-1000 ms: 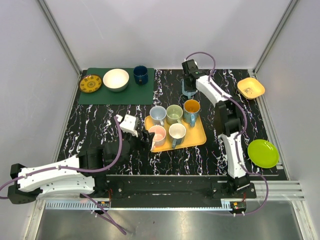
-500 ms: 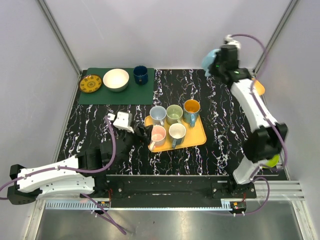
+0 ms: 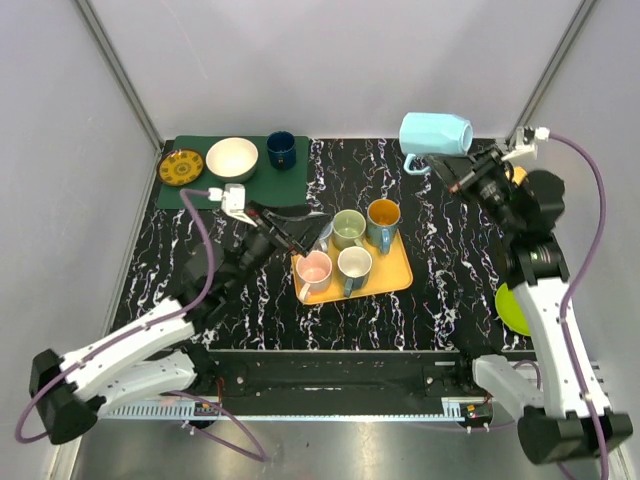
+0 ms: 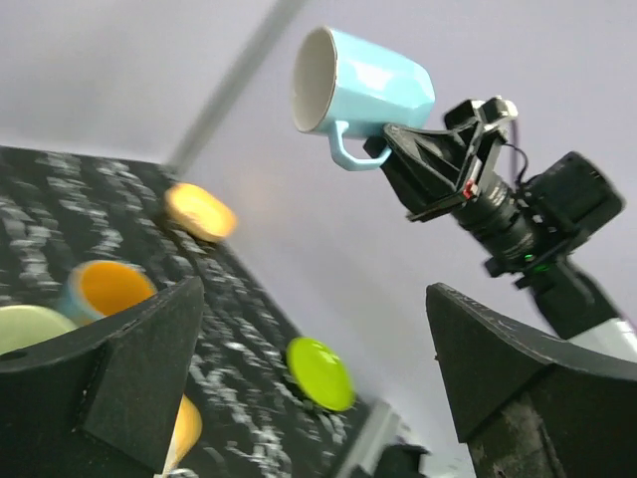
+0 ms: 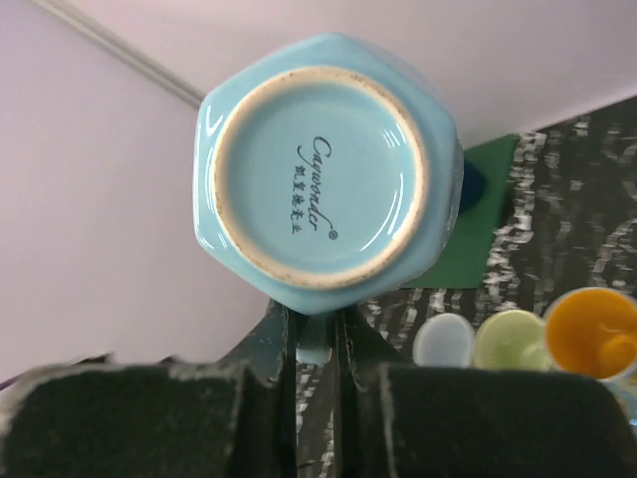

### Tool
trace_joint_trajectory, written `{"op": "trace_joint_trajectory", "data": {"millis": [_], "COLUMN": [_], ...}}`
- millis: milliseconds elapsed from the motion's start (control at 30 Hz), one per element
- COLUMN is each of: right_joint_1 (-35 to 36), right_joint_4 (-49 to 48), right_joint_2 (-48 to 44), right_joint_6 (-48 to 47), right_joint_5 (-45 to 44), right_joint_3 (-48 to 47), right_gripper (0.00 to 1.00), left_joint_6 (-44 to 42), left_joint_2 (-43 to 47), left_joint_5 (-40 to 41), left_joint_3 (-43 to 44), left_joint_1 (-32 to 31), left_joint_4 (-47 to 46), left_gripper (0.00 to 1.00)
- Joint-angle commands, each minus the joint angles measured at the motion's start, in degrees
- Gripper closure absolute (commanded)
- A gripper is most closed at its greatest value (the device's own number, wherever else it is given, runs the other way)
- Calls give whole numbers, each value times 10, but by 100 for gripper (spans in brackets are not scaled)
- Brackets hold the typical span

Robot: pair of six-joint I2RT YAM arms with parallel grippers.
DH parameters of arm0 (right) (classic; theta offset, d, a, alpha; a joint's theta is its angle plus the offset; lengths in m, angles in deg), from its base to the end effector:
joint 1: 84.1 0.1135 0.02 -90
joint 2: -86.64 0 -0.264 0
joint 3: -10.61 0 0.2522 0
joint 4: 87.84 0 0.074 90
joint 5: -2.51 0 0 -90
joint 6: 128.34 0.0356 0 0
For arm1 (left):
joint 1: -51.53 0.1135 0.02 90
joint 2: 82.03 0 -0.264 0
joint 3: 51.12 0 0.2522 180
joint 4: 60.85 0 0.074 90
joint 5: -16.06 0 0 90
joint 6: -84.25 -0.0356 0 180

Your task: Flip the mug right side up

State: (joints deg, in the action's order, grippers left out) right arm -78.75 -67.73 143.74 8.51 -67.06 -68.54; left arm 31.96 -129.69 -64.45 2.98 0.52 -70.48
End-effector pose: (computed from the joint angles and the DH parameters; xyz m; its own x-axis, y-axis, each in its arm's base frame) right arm 0.2155 0.0327 0.4335 -0.2941 0.6591 -0.6921 -0.3219 0.6136 0.7211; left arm 0.1289 -0.1499 0.3671 -0.2702 -0.6251 -0.7323 0.6342 0.4568 -0.6239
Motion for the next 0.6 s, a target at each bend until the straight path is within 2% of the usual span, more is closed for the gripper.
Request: {"op": "trace_joint_trajectory", "data": {"millis": [0,100,133,233,367,567], "right_joint_1": [-1,-1,1,10,21,34], "right_joint_4": [-175,-239,-242,-229,-173,-114], "right_joint_2": [-101,-143,-151,-183,-211,-220], "right_joint_6": [121,195,215,218,185,147], "right_joint_5": [107,135,138,147,153,162], "right_joint_3": [57,118,129,162,163,161], "right_gripper": [100,100,100,100,100,100], "left_joint_6": [165,244,264,336,374,336], "left_joint_2": [-81,-156,-175,-251,-312,-329], "left_joint_5": [-220,-258,-266,-287,-325,-359], "left_joint_3": [-32,-44,-47,-43,6,70], "left_joint_1": [31,42,44,46,42,37], "left_joint_4": [-243,-365,-438,-556,-601,-518], "left_gripper": [1,1,1,1,1,1]}}
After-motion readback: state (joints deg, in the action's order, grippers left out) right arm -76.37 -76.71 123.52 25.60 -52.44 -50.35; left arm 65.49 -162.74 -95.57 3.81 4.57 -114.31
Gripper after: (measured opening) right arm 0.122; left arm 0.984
